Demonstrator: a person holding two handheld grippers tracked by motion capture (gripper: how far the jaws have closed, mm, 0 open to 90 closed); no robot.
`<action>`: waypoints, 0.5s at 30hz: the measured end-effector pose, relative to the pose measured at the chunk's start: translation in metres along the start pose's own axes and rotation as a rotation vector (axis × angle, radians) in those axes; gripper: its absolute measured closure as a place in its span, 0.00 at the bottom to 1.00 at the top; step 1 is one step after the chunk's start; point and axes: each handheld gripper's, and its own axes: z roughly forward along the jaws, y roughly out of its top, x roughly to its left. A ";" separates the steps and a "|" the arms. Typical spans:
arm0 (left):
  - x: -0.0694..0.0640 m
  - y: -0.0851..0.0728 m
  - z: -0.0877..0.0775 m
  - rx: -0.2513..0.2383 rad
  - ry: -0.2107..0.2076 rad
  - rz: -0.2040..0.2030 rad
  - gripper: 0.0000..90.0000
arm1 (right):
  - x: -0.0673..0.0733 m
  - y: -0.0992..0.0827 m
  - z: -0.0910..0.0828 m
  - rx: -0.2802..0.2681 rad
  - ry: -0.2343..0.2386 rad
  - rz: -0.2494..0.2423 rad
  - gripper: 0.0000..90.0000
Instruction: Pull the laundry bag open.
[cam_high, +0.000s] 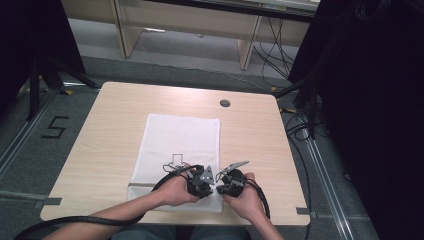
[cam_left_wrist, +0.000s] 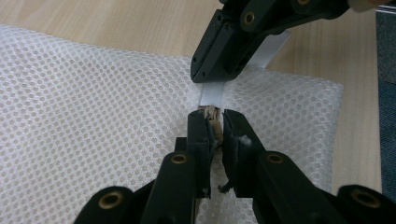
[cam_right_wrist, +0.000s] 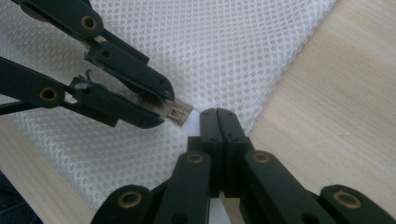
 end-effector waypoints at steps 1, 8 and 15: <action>0.000 0.000 0.000 -0.001 0.002 0.002 0.90 | 0.000 0.000 0.000 -0.007 0.003 -0.012 1.00; -0.002 0.000 0.000 0.000 0.001 -0.015 0.90 | 0.002 0.000 0.001 -0.009 0.008 -0.002 1.00; -0.002 0.001 -0.001 0.000 0.004 -0.008 0.90 | 0.005 0.001 0.002 -0.003 -0.016 -0.034 1.00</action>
